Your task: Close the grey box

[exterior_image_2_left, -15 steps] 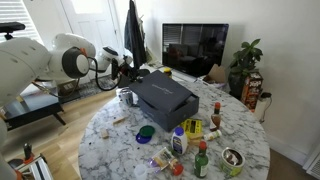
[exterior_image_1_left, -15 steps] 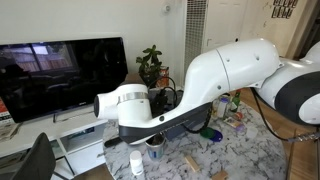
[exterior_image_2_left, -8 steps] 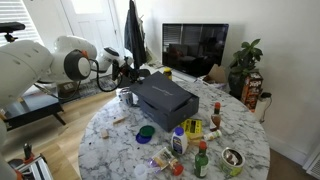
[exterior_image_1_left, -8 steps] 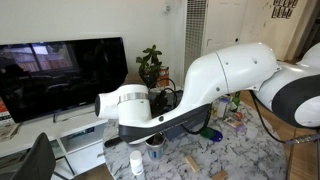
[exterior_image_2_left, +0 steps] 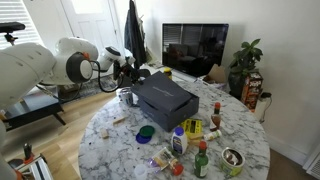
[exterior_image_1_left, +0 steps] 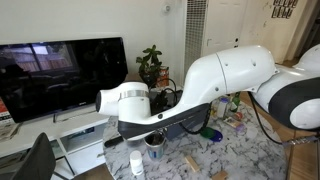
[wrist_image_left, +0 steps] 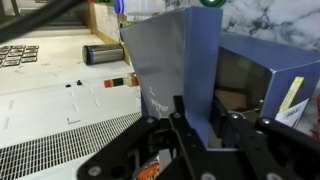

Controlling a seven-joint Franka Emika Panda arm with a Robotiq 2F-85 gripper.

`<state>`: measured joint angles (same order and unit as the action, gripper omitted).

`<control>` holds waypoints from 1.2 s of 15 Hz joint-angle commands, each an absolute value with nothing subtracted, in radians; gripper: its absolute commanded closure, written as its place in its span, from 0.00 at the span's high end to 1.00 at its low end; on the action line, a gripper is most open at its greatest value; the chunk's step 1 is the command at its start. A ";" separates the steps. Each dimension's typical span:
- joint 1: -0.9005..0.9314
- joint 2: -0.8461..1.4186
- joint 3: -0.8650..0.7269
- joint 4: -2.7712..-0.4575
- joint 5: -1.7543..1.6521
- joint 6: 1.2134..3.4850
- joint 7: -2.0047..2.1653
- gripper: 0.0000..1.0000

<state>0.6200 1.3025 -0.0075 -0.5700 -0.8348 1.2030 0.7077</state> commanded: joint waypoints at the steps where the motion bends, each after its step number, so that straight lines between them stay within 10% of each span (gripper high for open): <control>1: 0.616 1.348 -0.003 -0.499 -0.807 1.178 0.737 0.07; 18: 0.630 1.399 -0.080 -0.396 -0.785 1.111 0.793 0.07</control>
